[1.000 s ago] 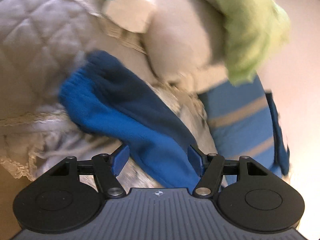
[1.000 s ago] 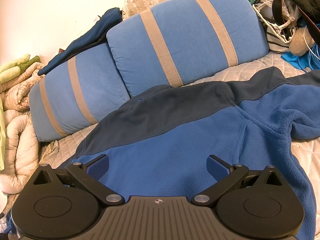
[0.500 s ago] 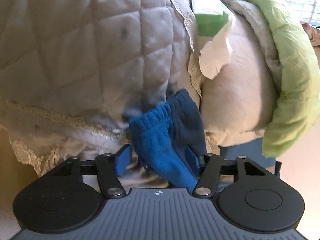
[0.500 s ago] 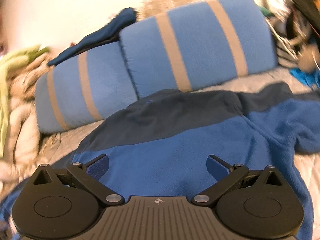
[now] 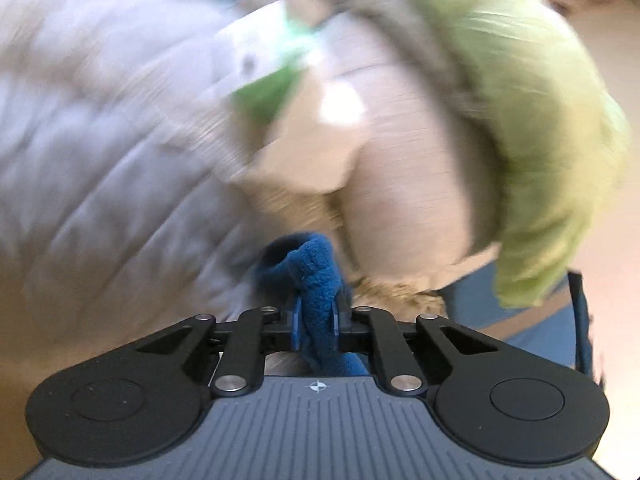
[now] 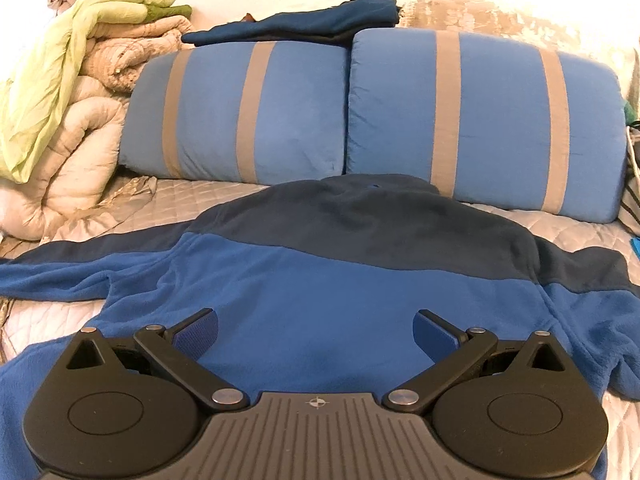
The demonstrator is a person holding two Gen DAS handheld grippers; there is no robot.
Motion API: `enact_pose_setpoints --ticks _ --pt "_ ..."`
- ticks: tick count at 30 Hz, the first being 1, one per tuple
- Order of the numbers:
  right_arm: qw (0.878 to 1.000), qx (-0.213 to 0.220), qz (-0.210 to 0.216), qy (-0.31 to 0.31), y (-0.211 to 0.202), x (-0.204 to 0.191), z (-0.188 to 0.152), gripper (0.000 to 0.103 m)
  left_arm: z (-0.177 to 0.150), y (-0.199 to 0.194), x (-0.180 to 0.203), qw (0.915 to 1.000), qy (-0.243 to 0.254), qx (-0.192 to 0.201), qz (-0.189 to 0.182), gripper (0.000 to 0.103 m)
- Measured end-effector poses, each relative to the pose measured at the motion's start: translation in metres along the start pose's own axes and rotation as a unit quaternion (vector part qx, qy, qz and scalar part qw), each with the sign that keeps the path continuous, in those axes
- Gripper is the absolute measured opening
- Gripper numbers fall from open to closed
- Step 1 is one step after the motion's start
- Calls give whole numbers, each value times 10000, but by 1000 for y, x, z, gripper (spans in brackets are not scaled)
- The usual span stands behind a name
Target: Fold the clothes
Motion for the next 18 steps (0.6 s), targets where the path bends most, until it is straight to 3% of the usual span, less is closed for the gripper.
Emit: enact_pose_setpoints --ticks 5,10,18 --pt "9998 -31 190 -97 1 -4 -1 103 11 -16 86 9890 1430 361 -91 13" --pt "9992 -37 323 -213 2 -9 -2 103 5 -26 153 9789 1961 531 -230 13" --pt "9993 28 344 -106 0 -5 -2 103 -48 -30 242 9498 3029 480 -613 13"
Point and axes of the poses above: each gripper's, at about its wrist camera, not at the fingertips, and y roughly the way its jaws point, x to its right, z to its top, the point moved 1 cm from there along y, roughly the way its jaws point, and after that the axes turned 1 degree about z, right-handed, at the moved point
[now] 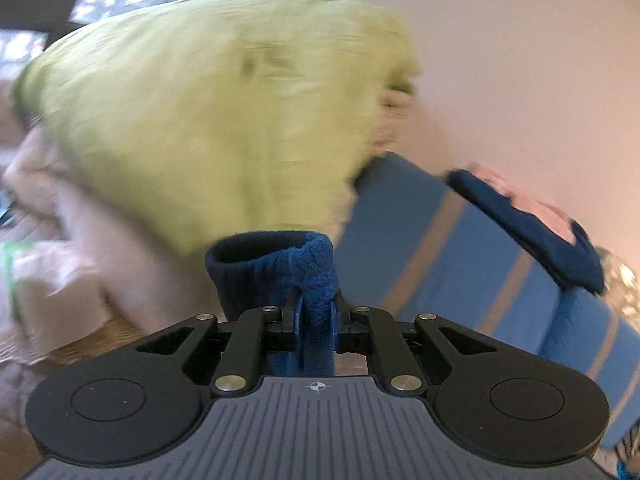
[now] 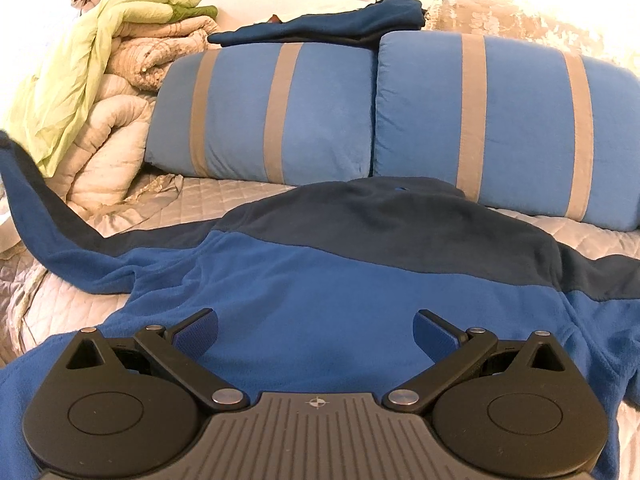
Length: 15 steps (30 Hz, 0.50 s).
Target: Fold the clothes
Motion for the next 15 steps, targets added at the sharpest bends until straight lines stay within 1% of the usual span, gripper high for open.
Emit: enact_pose_setpoints --ticks 3,6,10,15 --pt "10000 5 -1 10 0 0 0 103 -4 2 36 9988 401 5 -268 13" --pt "10000 13 -3 16 0 0 0 103 -9 4 68 9958 725 -30 -553 13" --pt "10000 25 3 57 0 2 0 103 -20 6 109 9887 1232 -48 -850 13" --pt "10000 35 -8 72 0 2 0 103 -33 11 149 9796 1570 -177 -1245 13"
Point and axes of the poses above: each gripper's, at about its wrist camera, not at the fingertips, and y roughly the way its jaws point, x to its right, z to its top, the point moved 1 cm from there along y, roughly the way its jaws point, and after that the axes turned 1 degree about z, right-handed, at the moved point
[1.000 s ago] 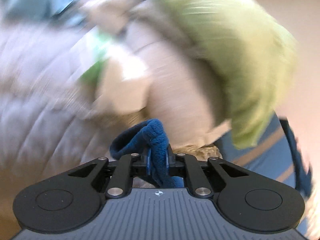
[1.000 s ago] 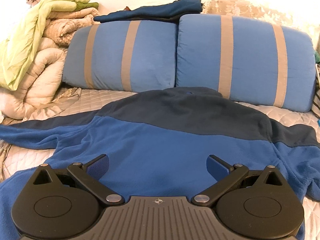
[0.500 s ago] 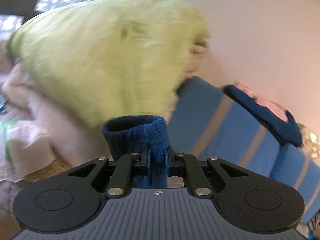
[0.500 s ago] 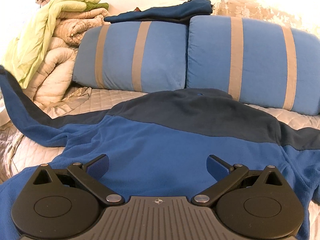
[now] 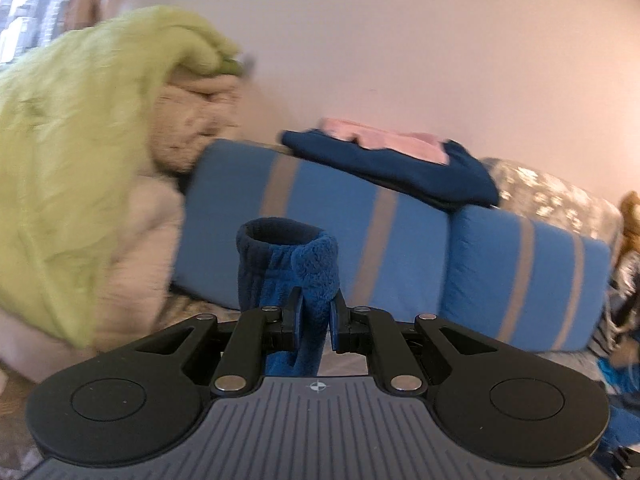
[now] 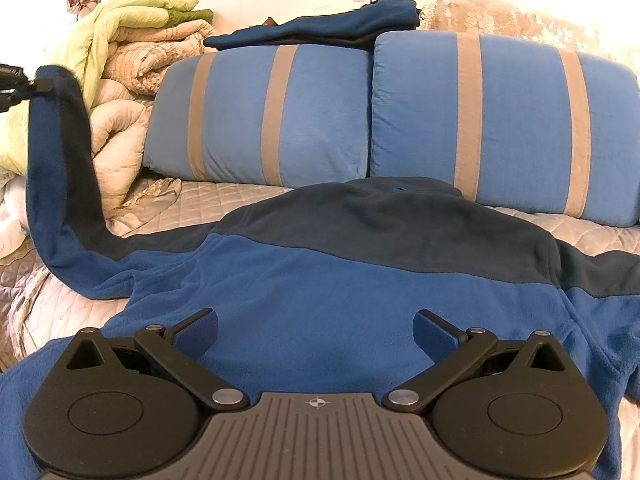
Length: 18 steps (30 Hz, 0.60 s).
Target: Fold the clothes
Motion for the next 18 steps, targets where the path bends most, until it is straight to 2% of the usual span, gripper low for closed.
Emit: enact_pose_setpoints --ticks 7,18 --pt "10000 4 -13 9 0 0 0 103 -3 19 39 9986 241 -127 -444 13" --pt "10000 16 -5 45 0 2 -1 103 2 35 88 9943 511 -242 -909 13"
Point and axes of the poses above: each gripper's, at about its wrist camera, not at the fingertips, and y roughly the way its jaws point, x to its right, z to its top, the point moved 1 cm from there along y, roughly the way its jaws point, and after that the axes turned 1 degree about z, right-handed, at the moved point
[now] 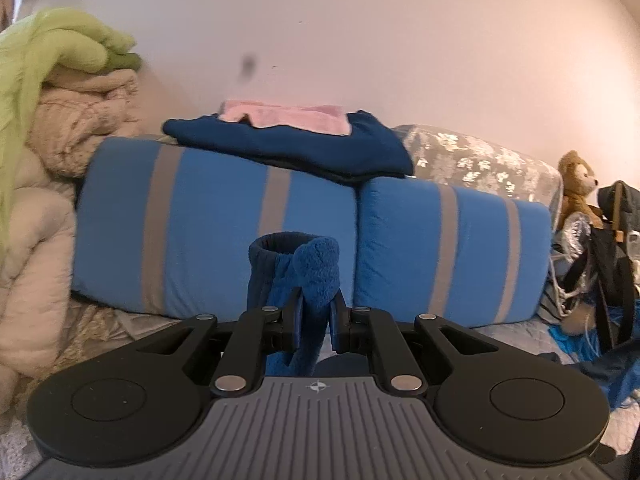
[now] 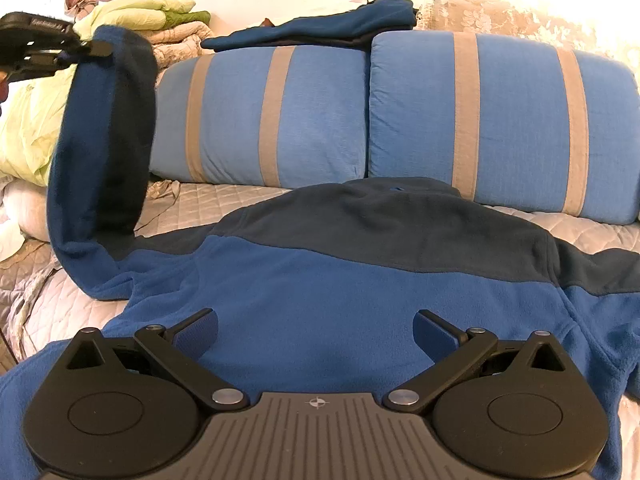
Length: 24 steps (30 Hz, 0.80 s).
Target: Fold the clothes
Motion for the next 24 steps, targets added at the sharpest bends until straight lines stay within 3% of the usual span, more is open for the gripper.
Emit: enact_pose_setpoints --ticks 14,17,20,22,24 --pt "10000 5 -22 8 2 0 0 103 7 21 69 9974 254 -50 -665 13" --pt "10000 -1 -30 10 2 -1 0 103 7 26 98 9950 452 50 -887 13" --pt "10000 -7 -40 4 2 -1 0 103 5 27 128 9881 640 250 -1374 15" --pt "10000 -6 -42 5 2 -1 0 103 2 27 147 9817 752 362 -1715 28" --pt "10000 -4 -39 13 2 -1 -1 103 -3 26 161 9750 819 492 -2005 73"
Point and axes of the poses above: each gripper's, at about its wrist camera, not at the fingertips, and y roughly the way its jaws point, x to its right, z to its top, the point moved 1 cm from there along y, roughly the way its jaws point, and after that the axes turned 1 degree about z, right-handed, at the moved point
